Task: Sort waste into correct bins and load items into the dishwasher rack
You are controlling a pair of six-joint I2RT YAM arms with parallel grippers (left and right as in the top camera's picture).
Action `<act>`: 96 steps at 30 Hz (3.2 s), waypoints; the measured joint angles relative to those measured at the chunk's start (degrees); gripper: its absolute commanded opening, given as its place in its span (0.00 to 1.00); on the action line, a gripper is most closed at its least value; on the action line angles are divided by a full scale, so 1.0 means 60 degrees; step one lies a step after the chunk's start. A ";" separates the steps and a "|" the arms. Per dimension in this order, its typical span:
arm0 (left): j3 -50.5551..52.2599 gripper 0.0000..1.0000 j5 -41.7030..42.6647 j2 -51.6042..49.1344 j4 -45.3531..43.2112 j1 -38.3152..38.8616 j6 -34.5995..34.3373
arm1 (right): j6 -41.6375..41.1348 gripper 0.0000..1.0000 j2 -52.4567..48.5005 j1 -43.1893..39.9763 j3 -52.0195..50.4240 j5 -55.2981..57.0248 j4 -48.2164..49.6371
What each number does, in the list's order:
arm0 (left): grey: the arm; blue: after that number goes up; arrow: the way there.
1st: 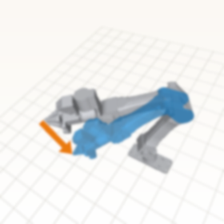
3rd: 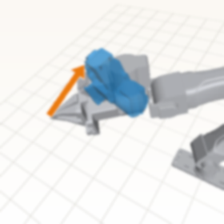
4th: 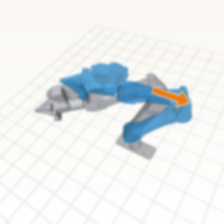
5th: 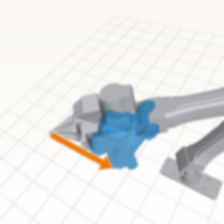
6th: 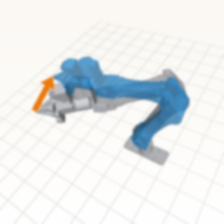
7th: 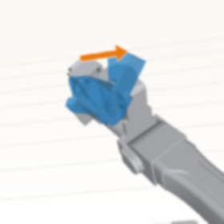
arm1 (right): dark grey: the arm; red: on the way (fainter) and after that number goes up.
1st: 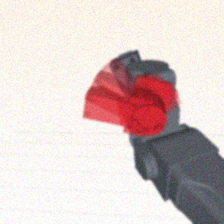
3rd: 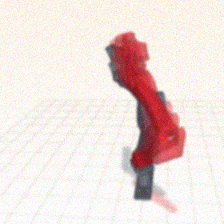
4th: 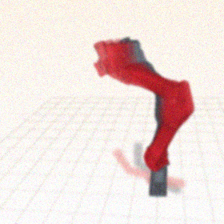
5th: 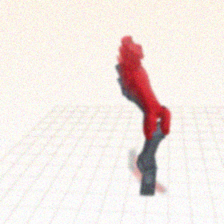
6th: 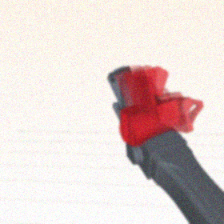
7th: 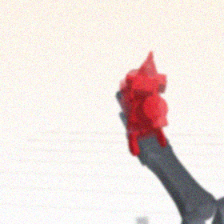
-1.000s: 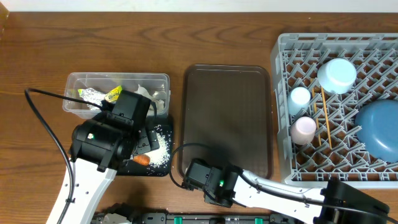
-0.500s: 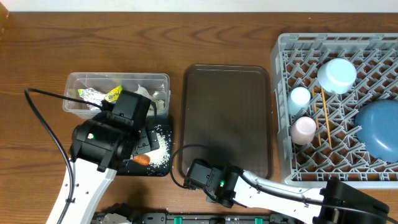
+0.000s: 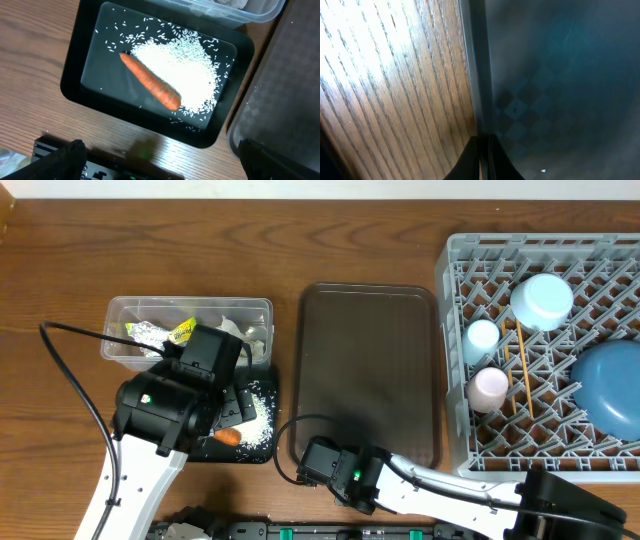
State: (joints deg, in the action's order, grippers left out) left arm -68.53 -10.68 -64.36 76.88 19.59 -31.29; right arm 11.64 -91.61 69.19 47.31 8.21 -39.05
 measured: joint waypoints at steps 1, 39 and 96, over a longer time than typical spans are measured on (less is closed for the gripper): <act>0.0000 1.00 0.0000 0.0000 0.0000 0.0000 0.0000 | 0.0018 0.01 0.0004 0.0000 0.0000 0.0011 -0.0022; 0.0000 1.00 0.0000 0.0000 0.0000 0.0000 0.0000 | 0.2728 0.01 0.0026 -0.0011 0.0033 0.0146 -0.0127; 0.0000 1.00 0.0000 0.0000 -0.0004 0.0000 0.0000 | 0.0073 0.56 0.0004 -0.0011 -0.0040 -0.0375 -0.0273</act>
State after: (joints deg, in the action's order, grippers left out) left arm -68.53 -10.68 -64.36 76.86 19.59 -31.29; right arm 12.08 -91.59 69.12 47.07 5.96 -40.69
